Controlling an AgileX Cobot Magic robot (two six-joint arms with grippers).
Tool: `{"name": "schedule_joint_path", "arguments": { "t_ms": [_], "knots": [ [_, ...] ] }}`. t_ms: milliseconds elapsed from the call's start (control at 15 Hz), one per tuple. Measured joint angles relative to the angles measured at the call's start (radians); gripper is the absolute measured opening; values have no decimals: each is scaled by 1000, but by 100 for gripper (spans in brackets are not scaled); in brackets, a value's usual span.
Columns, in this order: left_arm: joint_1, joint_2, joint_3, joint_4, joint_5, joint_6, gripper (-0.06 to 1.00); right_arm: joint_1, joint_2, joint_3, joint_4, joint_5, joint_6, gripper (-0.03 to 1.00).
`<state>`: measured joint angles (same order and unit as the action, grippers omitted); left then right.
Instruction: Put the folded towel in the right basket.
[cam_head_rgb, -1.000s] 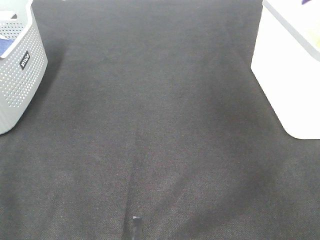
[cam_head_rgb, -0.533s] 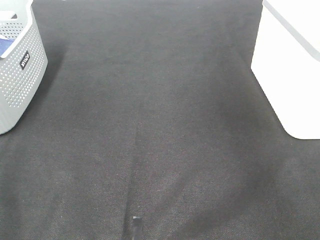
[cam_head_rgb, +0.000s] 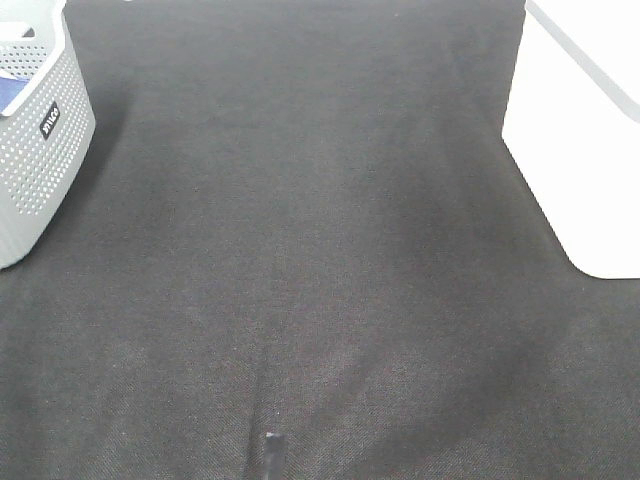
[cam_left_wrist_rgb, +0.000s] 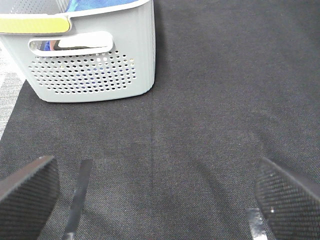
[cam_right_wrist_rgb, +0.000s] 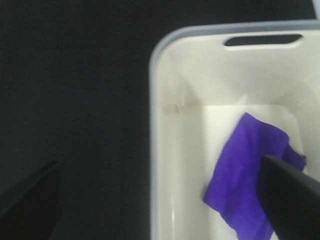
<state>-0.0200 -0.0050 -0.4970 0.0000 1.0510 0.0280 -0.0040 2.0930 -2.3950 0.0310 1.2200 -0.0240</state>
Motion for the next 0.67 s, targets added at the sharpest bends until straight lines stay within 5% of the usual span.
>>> {"name": "schedule_joint_path", "arguments": {
  "t_ms": [267, 667],
  "knots": [
    [0, 0, 0, 0, 0, 0, 99, 15, -267, 253, -7, -2, 1, 97],
    [0, 0, 0, 0, 0, 0, 99, 15, -1048, 1130, 35, 0, -11, 97]
  ]
}}
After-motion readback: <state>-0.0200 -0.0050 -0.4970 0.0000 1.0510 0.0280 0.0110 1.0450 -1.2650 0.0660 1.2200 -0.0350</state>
